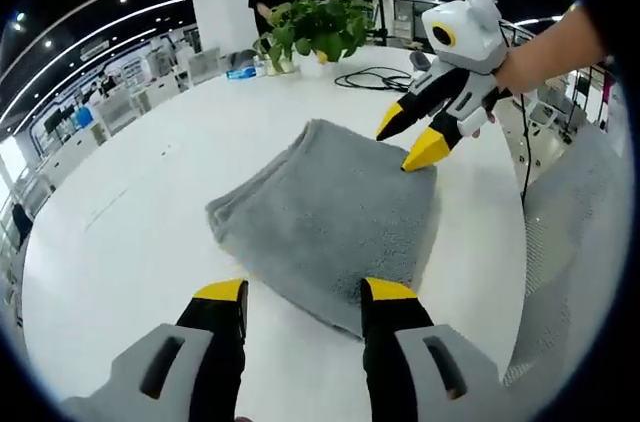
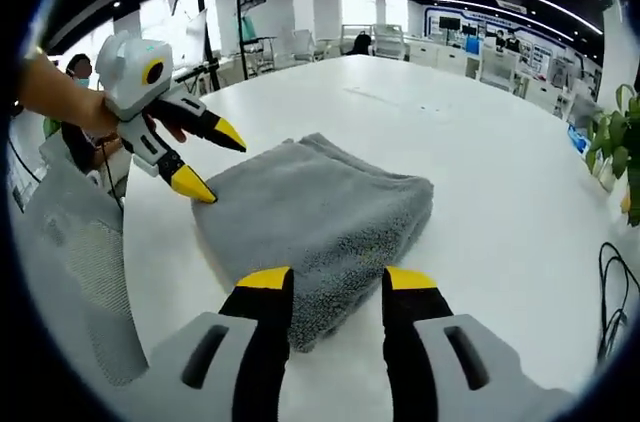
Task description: Fold the towel on the table until its edges align and the towel forms a compact rectangular stack.
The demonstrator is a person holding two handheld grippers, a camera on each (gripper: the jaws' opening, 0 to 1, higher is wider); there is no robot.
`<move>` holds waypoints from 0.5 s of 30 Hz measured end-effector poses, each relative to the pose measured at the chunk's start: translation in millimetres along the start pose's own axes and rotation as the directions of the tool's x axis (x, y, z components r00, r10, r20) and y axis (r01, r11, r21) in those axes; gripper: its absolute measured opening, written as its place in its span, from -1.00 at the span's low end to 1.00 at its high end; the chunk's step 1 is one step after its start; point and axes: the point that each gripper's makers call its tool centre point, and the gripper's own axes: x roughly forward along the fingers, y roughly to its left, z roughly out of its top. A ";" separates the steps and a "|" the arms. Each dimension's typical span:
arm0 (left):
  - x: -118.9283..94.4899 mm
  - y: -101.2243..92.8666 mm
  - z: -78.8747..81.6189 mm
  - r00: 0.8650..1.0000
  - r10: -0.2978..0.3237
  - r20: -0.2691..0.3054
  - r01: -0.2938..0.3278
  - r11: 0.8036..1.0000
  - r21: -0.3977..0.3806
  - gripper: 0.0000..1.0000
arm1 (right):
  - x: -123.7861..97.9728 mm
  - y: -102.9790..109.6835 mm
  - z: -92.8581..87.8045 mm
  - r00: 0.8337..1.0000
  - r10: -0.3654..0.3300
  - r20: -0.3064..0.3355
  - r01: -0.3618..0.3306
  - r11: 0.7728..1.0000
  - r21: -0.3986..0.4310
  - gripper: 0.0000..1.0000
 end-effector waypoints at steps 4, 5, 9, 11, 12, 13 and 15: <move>-2.1 3.1 6.8 1.000 0.007 0.010 -0.007 1.000 0.004 -0.07 | -2.7 -1.3 3.1 1.000 -0.004 0.010 0.004 1.000 0.016 -0.29; -4.3 3.2 9.3 1.000 0.006 0.015 -0.006 1.000 0.003 -0.08 | -4.3 -2.1 5.9 1.000 -0.006 0.019 0.006 1.000 0.017 -0.29; -7.1 12.5 21.6 0.997 0.023 0.073 -0.017 0.996 -0.083 -0.08 | -5.4 -9.0 14.9 0.999 -0.022 0.049 0.019 0.998 0.059 -0.30; -4.5 18.7 20.1 0.997 0.033 0.067 -0.023 0.990 -0.138 -0.08 | -3.0 -13.3 16.6 0.998 -0.031 0.050 0.028 0.997 0.067 -0.30; -3.2 21.7 18.3 0.998 0.038 0.056 -0.029 0.988 -0.155 -0.08 | -1.9 -14.5 16.9 0.998 -0.033 0.050 0.030 0.997 0.071 -0.29; -2.5 23.8 17.5 0.998 0.046 0.052 -0.037 0.986 -0.164 -0.08 | -0.5 -15.9 16.7 0.998 -0.036 0.046 0.033 0.997 0.077 -0.29; 2.1 25.8 14.6 0.998 0.040 0.055 -0.024 0.964 -0.265 -0.08 | 2.8 -18.7 17.1 0.998 -0.044 0.041 0.040 0.995 0.089 -0.28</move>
